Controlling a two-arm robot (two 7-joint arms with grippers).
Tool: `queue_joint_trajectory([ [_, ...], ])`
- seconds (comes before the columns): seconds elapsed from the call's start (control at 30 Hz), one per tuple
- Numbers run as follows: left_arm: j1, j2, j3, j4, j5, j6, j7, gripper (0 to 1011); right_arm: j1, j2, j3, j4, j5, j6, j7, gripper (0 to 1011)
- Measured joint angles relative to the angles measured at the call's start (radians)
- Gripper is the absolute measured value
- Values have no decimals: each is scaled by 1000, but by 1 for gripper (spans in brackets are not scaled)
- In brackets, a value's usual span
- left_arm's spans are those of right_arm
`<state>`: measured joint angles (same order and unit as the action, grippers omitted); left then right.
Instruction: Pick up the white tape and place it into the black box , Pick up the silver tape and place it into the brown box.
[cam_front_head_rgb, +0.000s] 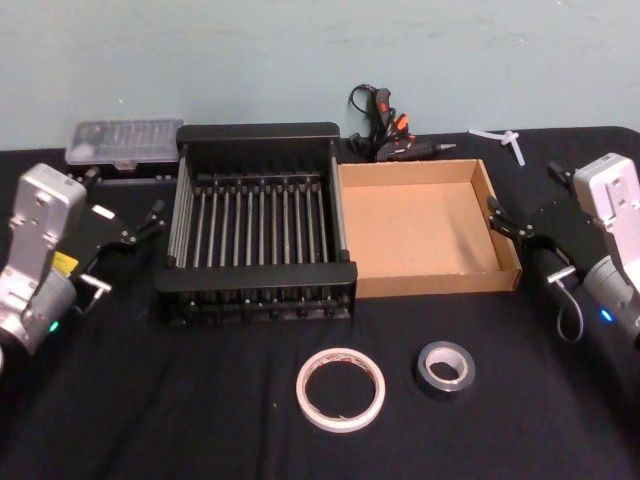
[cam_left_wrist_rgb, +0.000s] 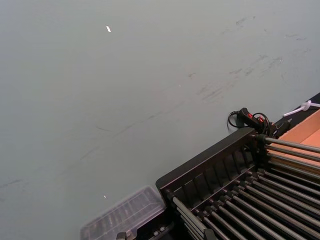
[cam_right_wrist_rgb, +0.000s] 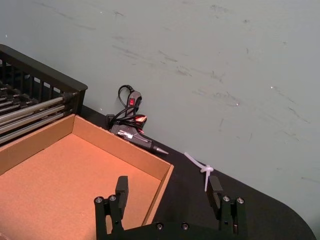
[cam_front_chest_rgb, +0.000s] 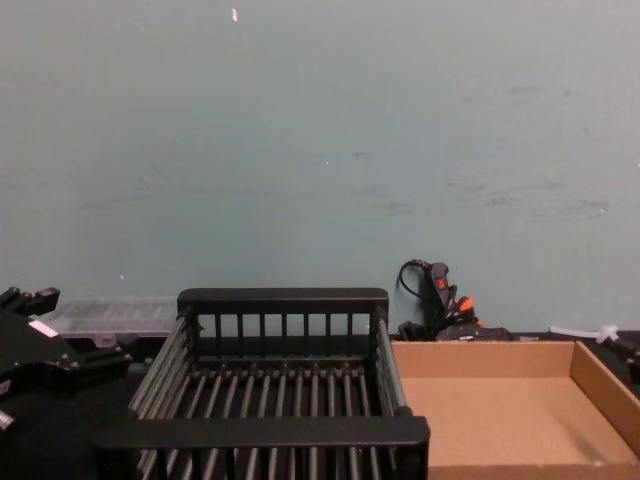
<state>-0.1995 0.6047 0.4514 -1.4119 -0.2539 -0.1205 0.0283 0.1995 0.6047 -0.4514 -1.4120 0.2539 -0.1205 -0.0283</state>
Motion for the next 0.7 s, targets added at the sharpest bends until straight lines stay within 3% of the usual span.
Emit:
queue_joint_trajectory([
  [0.7, 0, 0, 0, 0, 0, 0, 0, 1001, 0, 0, 0, 0, 0, 0, 0, 1002],
])
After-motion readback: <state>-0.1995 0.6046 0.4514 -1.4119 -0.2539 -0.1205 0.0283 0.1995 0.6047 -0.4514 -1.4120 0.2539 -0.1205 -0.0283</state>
